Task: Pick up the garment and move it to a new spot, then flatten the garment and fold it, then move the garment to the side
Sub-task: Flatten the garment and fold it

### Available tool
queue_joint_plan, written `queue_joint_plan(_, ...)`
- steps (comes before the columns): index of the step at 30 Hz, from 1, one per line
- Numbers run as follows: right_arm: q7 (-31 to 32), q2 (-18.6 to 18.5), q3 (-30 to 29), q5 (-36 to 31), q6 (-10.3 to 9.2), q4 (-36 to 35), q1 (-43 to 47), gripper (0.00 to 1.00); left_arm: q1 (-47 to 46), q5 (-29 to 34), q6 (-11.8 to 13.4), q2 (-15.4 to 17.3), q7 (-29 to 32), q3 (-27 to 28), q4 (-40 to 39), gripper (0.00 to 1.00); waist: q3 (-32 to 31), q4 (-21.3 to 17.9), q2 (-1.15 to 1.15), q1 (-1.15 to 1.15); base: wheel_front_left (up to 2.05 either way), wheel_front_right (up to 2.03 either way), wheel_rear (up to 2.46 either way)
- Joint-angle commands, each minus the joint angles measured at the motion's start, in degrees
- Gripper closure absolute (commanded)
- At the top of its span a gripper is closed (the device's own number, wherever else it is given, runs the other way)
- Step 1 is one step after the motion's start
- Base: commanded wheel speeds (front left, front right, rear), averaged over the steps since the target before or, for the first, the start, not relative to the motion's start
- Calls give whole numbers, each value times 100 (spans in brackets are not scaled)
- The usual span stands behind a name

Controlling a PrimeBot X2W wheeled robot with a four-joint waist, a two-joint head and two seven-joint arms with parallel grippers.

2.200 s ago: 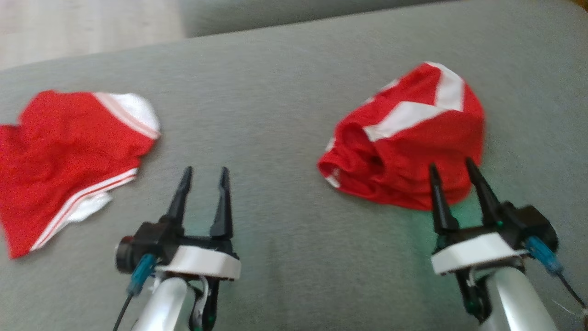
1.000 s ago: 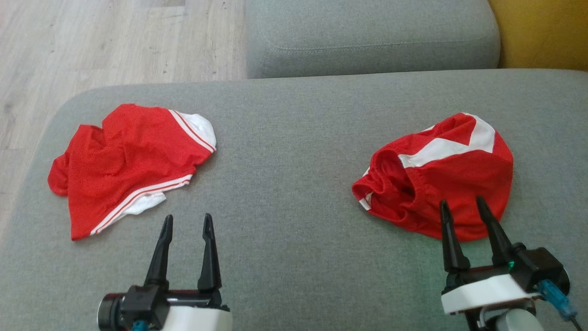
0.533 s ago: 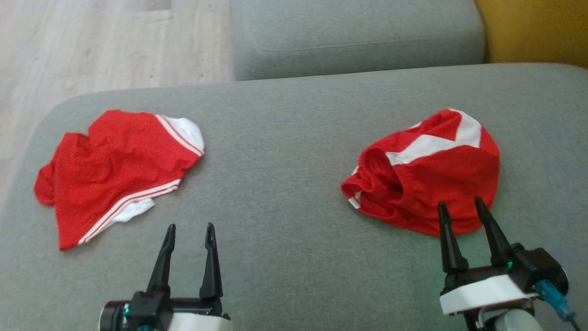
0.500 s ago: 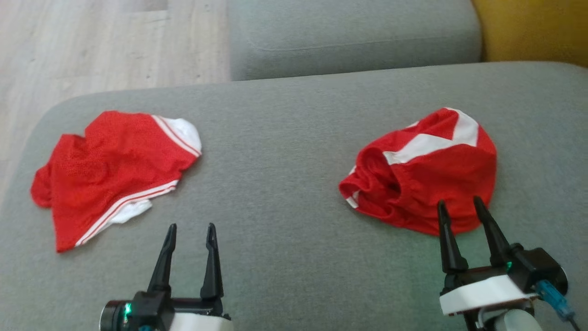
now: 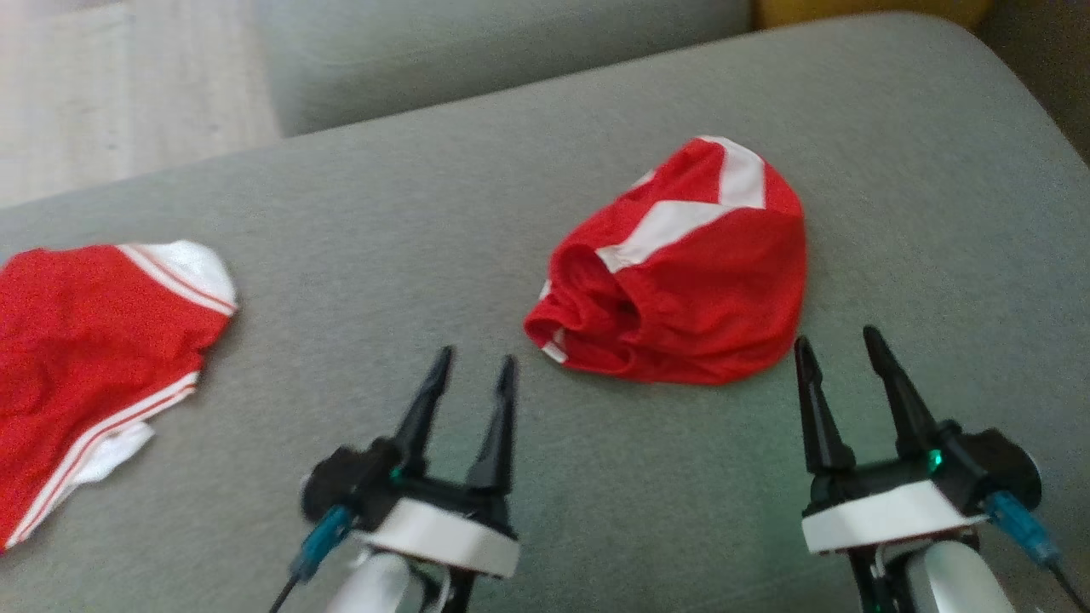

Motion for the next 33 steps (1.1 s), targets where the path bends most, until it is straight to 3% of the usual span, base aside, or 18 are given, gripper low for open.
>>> queue_joint_plan(1,-22,-29,161,65,42,-229,-281,0,-360,-211,-76,-13,-53,24,-53,0,260,-324,0,-1,0,0,0)
queue_joint_plan(7,-22,-29,271,241,42,-271,-449,0,-1394,-1712,-332,-13,-53,-849,860,0,544,-737,0,-1,0,0,0)
queue_joint_plan(14,-22,-29,256,391,42,-303,-559,0,-2397,-3250,-270,-13,41,-1427,1561,0,803,-1022,0,-1,0,0,0)
queue_joint_plan(22,-22,-29,295,603,42,-325,-597,0,-3080,-4015,-276,-13,-10,-1859,2015,0,932,-1112,0,-1,0,0,0)
queue_joint_plan(23,-22,-29,311,608,42,-324,-607,0,-3149,-4000,-247,-13,-22,-1882,2088,45,937,-1109,0,-1,0,0,0)
queue_joint_plan(24,-22,-29,331,615,42,-323,-617,0,-3205,-3986,-209,-13,-34,-1875,2153,82,936,-1106,0,-1,0,0,0)
queue_joint_plan(25,-22,-29,353,627,42,-326,-623,0,-3243,-3984,-199,-13,-41,-1887,2200,100,933,-1098,0,-1,0,0,0)
queue_joint_plan(33,-22,-29,309,642,42,-320,-612,0,-3267,-3874,-278,-13,-52,-1868,2243,100,820,-783,0,-1,0,0,0)
